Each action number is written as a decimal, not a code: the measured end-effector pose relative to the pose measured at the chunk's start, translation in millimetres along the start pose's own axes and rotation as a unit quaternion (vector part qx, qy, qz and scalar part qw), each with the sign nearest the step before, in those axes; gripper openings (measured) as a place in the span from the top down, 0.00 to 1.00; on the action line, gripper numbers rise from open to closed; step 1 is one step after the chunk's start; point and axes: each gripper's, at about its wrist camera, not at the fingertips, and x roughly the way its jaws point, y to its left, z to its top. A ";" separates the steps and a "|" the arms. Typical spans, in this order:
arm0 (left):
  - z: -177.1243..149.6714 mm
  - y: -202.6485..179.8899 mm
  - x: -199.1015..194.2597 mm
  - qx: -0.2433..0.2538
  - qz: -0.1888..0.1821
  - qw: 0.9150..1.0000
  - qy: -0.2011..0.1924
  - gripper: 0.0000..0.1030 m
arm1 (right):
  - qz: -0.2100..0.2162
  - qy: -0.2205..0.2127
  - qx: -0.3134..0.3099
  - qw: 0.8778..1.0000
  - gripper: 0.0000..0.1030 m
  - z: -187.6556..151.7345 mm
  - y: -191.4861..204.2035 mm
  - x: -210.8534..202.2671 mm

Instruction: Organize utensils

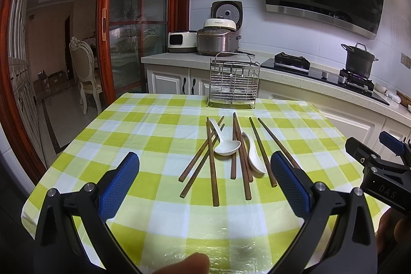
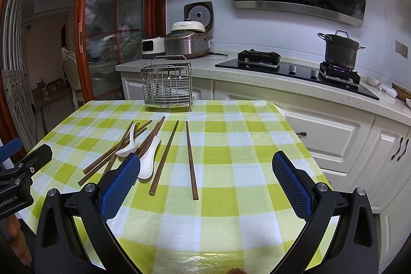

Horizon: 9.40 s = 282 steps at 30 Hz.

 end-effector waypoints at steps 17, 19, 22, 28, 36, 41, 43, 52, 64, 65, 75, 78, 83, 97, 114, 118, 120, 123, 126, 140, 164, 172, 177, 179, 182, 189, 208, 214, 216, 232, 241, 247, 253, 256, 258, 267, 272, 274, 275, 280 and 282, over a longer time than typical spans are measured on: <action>-3.1 25.1 45.0 -0.040 -0.083 0.995 0.048 0.04 | 0.013 0.131 -0.003 0.991 0.06 -5.6 5.5 68.5; 0.0 25.0 55.0 -0.031 -0.079 0.995 0.057 0.04 | 0.023 0.153 0.000 0.988 0.06 -5.6 7.1 82.4; 6.1 22.9 77.0 -0.004 -0.075 0.993 0.090 0.04 | 0.039 0.186 0.003 0.982 0.06 -4.2 11.1 107.5; 23.8 35.5 121.0 -0.006 -0.070 0.991 0.114 0.04 | 0.037 0.214 0.006 0.976 0.06 4.9 13.4 158.5; 35.6 52.4 198.4 -0.041 -0.076 0.978 0.190 0.30 | 0.027 0.243 -0.012 0.970 0.06 20.3 16.4 216.7; 33.7 43.7 238.0 -0.028 -0.094 0.970 0.224 0.63 | 0.035 0.260 -0.017 0.965 0.06 20.1 18.4 240.3; 33.3 38.4 246.9 -0.020 -0.101 0.968 0.229 0.69 | 0.038 0.261 -0.019 0.964 0.06 20.6 19.7 245.4; 27.7 22.9 273.8 -0.005 -0.098 0.963 0.251 0.83 | 0.044 0.267 -0.031 0.962 0.11 19.3 24.3 259.3; 27.2 22.9 284.7 -0.009 -0.098 0.962 0.255 0.91 | 0.054 0.271 -0.041 0.960 0.48 17.6 30.7 266.8; 27.4 22.7 284.7 -0.010 -0.098 0.962 0.255 0.91 | 0.056 0.271 -0.042 0.960 0.50 18.1 31.3 266.8; 33.5 26.5 277.1 -0.019 -0.103 0.964 0.246 0.93 | 0.095 0.268 -0.042 0.958 0.89 20.3 35.0 264.1; 35.7 28.0 273.1 -0.020 -0.103 0.964 0.243 0.93 | 0.107 0.268 -0.035 0.957 0.90 21.2 34.2 261.5; 39.6 32.5 264.9 -0.024 -0.100 0.966 0.236 0.93 | 0.114 0.251 -0.032 0.961 0.90 30.6 33.1 248.0; 69.9 36.6 215.9 -0.024 -0.104 0.978 0.181 0.94 | 0.117 0.185 -0.024 0.975 0.90 76.0 22.1 192.9; 111.3 38.8 147.4 -0.011 -0.101 0.990 0.095 0.94 | 0.114 0.124 -0.031 0.985 0.90 105.7 21.4 140.9; 117.6 39.5 139.5 -0.008 -0.098 0.992 0.084 0.94 | 0.112 0.120 -0.030 0.986 0.90 106.7 21.7 137.3; 120.1 40.1 136.7 -0.006 -0.097 0.992 0.081 0.94 | 0.111 0.117 -0.029 0.986 0.90 108.1 21.6 135.9; 123.3 40.3 136.2 -0.004 -0.095 0.992 0.079 0.94 | 0.111 0.112 -0.030 0.987 0.90 111.0 22.6 134.0; 127.9 41.7 136.8 -0.003 -0.093 0.993 0.076 0.94 | 0.111 0.108 -0.031 0.987 0.90 117.0 24.2 134.8; 202.4 40.7 151.5 -0.008 -0.112 0.994 0.004 0.94 | 0.086 0.035 -0.015 0.996 0.90 199.1 37.4 149.1; 317.1 2.6 231.3 -0.016 -0.114 0.987 -0.114 0.94 | 0.071 -0.047 0.008 0.996 0.90 292.5 65.0 229.0; 296.4 2.6 284.0 -0.031 -0.116 0.989 -0.084 0.94 | 0.068 -0.035 0.009 0.997 0.90 277.5 66.6 263.4; 291.4 0.1 306.3 -0.031 -0.118 0.990 -0.072 0.94 | 0.066 -0.023 0.005 0.998 0.90 271.2 68.8 281.4; 289.0 -1.2 312.9 -0.030 -0.120 0.990 -0.066 0.94 | 0.065 -0.017 0.006 0.998 0.90 268.8 68.8 286.7; 283.8 -3.3 322.1 -0.031 -0.121 0.991 -0.054 0.94 | 0.061 -0.010 0.008 0.998 0.90 263.3 67.7 294.2; 272.1 -3.4 340.3 -0.039 -0.126 0.991 -0.026 0.94 | 0.054 -0.002 0.010 0.998 0.90 253.9 64.4 306.7; 262.9 4.1 336.5 -0.043 -0.127 0.991 -0.016 0.73 | 0.039 -0.012 0.016 0.999 0.63 243.1 58.2 296.7; 260.6 7.7 319.5 -0.046 -0.122 0.991 -0.025 0.66 | 0.032 -0.031 0.015 0.999 0.42 240.3 55.8 276.5; 258.1 9.1 312.6 -0.046 -0.121 0.991 -0.026 0.65 | 0.030 -0.036 0.013 0.999 0.38 238.4 55.2 269.3; 175.9 34.2 247.3 -0.062 -0.097 0.993 0.029 0.53 | 0.018 0.000 0.035 0.999 0.27 157.7 35.8 209.0; 110.2 49.6 236.7 -0.099 -0.102 0.985 0.099 0.53 | 0.016 0.108 0.042 0.993 0.26 81.3 25.6 213.9; 77.6 44.3 249.0 -0.105 -0.117 0.975 0.154 0.54 | 0.051 0.172 0.056 0.982 0.26 44.9 35.1 217.1; 61.7 40.0 271.6 -0.108 -0.134 0.966 0.192 0.62 | 0.086 0.191 0.024 0.978 0.26 30.1 65.2 211.9; 56.3 38.1 284.6 -0.109 -0.134 0.963 0.207 0.68 | 0.088 0.193 0.014 0.977 0.26 28.8 70.0 211.4; 53.9 35.1 293.3 -0.110 -0.138 0.960 0.217 0.70 | 0.089 0.196 0.013 0.976 0.26 28.2 70.8 211.9; 43.8 27.7 325.9 -0.129 -0.147 0.948 0.251 0.76 | 0.093 0.204 0.015 0.974 0.27 27.3 66.1 213.4; 43.6 26.5 338.1 -0.133 -0.146 0.946 0.257 0.81 | 0.101 0.208 0.015 0.973 0.30 27.4 65.8 214.3; 43.7 25.8 340.1 -0.131 -0.148 0.946 0.258 0.84 | 0.108 0.209 0.016 0.972 0.31 28.0 68.3 213.6; 43.9 25.2 340.5 -0.130 -0.147 0.946 0.257 0.84 | 0.112 0.210 0.016 0.971 0.32 28.2 70.0 213.7; 45.4 29.6 333.7 -0.133 -0.147 0.948 0.249 0.90 | 0.129 0.216 0.011 0.968 0.42 28.2 80.6 213.8; 47.2 33.3 328.4 -0.135 -0.149 0.949 0.243 0.92 | 0.137 0.224 0.018 0.965 0.49 26.7 80.9 216.8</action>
